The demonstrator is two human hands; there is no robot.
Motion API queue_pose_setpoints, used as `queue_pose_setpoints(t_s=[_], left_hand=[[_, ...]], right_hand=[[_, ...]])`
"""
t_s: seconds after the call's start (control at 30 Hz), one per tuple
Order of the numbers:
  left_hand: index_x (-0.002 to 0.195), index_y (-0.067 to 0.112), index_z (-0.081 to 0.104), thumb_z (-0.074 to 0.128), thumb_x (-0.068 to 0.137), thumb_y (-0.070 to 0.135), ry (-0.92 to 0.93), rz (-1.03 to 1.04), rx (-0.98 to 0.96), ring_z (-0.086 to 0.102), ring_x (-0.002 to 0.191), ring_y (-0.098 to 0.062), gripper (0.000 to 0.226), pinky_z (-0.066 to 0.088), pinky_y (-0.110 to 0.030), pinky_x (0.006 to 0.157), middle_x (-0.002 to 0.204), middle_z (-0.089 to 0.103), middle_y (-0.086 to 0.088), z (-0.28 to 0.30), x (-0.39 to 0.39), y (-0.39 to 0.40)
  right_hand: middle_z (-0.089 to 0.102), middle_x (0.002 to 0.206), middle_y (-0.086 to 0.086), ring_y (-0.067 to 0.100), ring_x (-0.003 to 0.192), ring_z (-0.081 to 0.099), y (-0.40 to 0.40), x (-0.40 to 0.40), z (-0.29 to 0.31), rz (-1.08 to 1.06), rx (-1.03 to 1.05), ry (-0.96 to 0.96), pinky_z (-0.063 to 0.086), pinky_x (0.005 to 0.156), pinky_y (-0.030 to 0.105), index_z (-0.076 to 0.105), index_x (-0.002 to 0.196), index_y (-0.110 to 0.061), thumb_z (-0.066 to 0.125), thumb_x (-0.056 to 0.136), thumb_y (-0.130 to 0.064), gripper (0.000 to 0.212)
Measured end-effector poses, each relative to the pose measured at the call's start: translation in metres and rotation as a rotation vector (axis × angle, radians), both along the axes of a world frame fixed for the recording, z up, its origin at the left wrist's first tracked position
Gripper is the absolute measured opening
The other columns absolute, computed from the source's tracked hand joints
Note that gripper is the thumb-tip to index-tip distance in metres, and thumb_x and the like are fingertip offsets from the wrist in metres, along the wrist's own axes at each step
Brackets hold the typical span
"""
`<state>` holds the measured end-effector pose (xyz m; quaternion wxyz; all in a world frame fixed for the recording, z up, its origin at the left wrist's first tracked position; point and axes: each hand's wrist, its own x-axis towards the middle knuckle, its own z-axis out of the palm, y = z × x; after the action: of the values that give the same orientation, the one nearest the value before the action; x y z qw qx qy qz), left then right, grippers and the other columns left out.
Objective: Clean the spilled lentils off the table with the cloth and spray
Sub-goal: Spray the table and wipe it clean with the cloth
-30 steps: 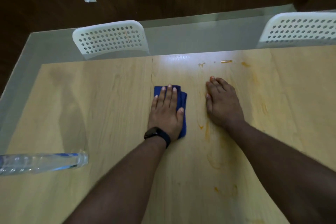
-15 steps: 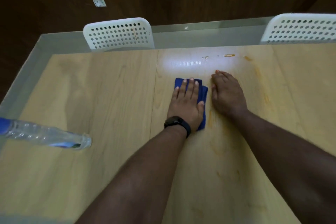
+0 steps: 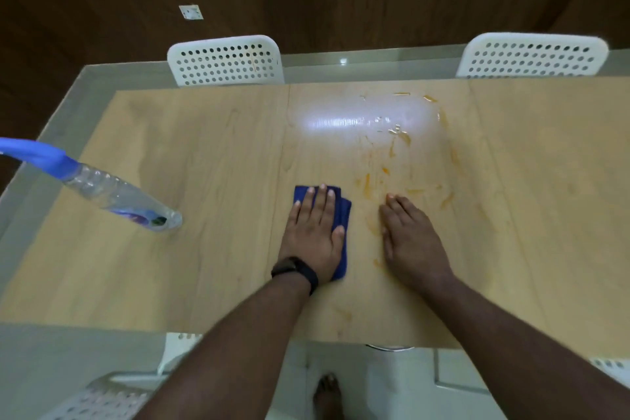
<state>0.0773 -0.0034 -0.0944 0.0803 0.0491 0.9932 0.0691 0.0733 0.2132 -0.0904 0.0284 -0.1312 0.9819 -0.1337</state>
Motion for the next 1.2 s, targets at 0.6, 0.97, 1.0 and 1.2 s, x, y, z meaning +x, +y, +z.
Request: queue_pose_setpoints(t_s=[0.6, 0.97, 1.0, 1.2], left_hand=[[0.165, 0.02, -0.013, 0.007, 0.103, 0.049, 0.017, -0.021, -0.019, -0.022, 0.157, -0.014, 0.071, -0.002, -0.043, 0.13, 0.172, -0.022, 0.003, -0.004, 0.08, -0.011], [0.166, 0.014, -0.005, 0.013, 0.103, 0.045, 0.037, 0.046, 0.033, -0.014, 0.16, -0.02, 0.072, 0.0, -0.045, 0.13, 0.174, -0.012, -0.003, -0.006, 0.088, 0.044], [0.166, 0.015, -0.007, 0.014, 0.104, 0.045, 0.031, 0.035, 0.031, -0.017, 0.159, -0.019, 0.072, -0.001, -0.045, 0.13, 0.174, -0.014, -0.002, -0.004, 0.104, 0.041], [0.165, 0.017, -0.012, 0.008, 0.104, 0.046, 0.026, 0.017, -0.015, -0.02, 0.158, -0.017, 0.071, 0.0, -0.044, 0.13, 0.172, -0.02, 0.0, -0.005, 0.115, -0.002]], right_hand=[[0.041, 0.165, 0.009, 0.024, 0.156, 0.028, 0.001, 0.008, -0.008, -0.003, -0.066, 0.101, 0.021, 0.128, 0.041, 0.046, 0.156, -0.01, 0.034, 0.107, -0.033, 0.056], [0.043, 0.163, 0.011, 0.026, 0.155, 0.03, 0.003, 0.007, -0.012, -0.012, -0.088, 0.115, 0.024, 0.128, 0.044, 0.047, 0.155, -0.008, 0.038, 0.106, -0.028, 0.054], [0.043, 0.163, 0.011, 0.027, 0.155, 0.03, 0.002, 0.008, -0.01, -0.013, -0.093, 0.112, 0.025, 0.127, 0.044, 0.047, 0.155, -0.008, 0.036, 0.105, -0.029, 0.055], [0.043, 0.163, 0.011, 0.027, 0.155, 0.03, 0.0, 0.01, -0.005, -0.013, -0.087, 0.109, 0.024, 0.128, 0.043, 0.048, 0.154, -0.007, 0.033, 0.105, -0.031, 0.057]])
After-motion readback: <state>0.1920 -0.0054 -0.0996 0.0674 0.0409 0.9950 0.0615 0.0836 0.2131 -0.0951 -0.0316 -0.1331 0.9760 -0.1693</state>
